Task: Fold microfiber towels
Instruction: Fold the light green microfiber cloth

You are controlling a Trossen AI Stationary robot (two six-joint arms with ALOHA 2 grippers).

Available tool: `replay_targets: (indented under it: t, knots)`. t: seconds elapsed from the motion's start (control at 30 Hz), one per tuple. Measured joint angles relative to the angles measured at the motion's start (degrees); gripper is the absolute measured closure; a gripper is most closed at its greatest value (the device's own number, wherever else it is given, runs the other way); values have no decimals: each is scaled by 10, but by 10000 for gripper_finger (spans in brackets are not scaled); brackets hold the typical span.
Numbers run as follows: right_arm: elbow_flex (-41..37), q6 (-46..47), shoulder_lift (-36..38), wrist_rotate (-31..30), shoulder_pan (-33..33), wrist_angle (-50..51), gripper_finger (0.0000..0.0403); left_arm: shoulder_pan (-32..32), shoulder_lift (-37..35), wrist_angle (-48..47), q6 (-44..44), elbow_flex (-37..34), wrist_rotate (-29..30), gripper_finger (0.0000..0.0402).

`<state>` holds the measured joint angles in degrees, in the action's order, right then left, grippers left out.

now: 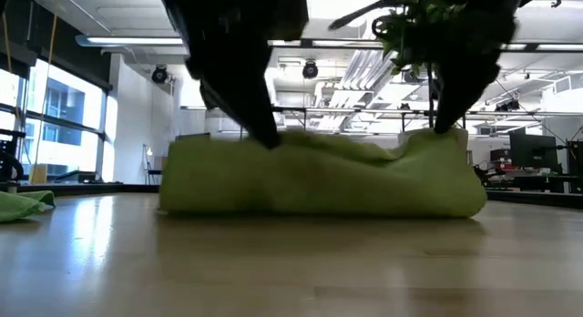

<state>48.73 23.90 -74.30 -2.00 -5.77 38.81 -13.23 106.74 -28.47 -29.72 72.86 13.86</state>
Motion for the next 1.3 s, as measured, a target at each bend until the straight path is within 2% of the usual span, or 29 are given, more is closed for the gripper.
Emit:
replay_targets:
  t: [0.2,0.47,0.7,0.87,0.93,1.07,1.3]
  knots:
    - [0,-35,0,0,-36,-1,403,-15,-7,-23,-28,0,-8,399]
    - [0,39,0,-16,-59,-10,403,-15,-2,-17,-66,0,-13,395]
    - [0,110,-14,-22,-72,-10,403,-14,-2,-13,-57,0,-40,329]
    - [0,138,-23,-24,-81,-18,403,-14,-2,-15,-33,0,16,275]
    - [0,149,-25,-28,-82,-18,403,-14,-2,-7,-17,0,19,262]
    - [0,158,-26,-41,-82,-18,403,-18,-2,33,25,0,-25,254]
    - [0,158,-26,-41,-82,-25,403,-34,42,113,79,0,-28,258]
